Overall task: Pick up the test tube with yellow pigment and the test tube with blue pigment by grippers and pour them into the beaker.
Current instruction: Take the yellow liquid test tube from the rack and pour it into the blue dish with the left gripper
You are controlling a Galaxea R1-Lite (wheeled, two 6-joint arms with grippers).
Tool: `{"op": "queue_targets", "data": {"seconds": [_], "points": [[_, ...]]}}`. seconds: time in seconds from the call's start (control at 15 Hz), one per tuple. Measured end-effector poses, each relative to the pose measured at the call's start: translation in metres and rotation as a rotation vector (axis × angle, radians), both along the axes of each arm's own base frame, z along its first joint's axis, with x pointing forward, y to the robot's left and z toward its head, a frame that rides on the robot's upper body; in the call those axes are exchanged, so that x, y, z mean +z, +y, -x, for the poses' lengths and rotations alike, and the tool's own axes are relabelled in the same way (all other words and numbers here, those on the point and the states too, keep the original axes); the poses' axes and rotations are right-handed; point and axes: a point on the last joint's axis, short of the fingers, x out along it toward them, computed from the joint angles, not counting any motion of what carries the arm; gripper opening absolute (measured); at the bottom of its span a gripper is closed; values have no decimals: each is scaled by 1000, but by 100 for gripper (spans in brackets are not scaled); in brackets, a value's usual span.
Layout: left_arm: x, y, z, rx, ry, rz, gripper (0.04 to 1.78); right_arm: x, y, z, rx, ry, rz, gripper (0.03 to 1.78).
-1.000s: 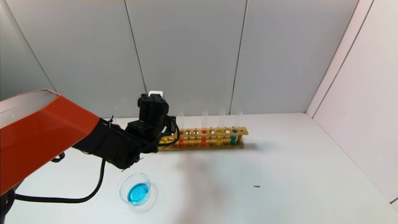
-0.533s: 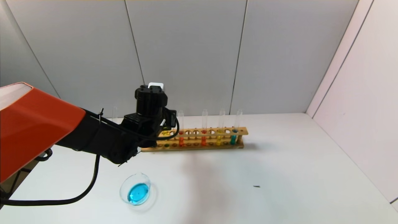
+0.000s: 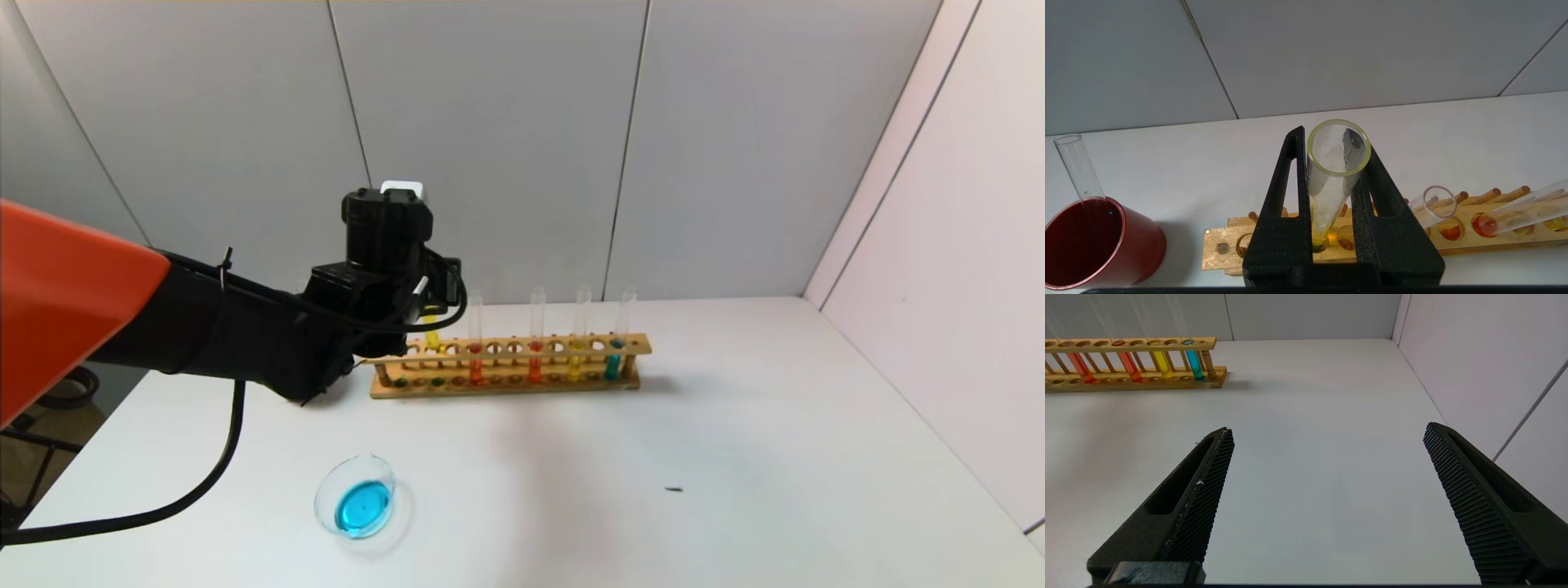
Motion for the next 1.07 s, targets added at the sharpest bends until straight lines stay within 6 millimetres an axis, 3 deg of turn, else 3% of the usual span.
{"op": "queue_targets", "data": {"seconds": [0.47,0.8,1.07], "points": [[48,7,13,-1,-29,17,32,0,0,0,0,0,0,170],[78,32,57,10,33,-25,32,0,0,0,0,0,-1,170],[77,61,104,8,106,-92,32,0,0,0,0,0,0,170]]}}
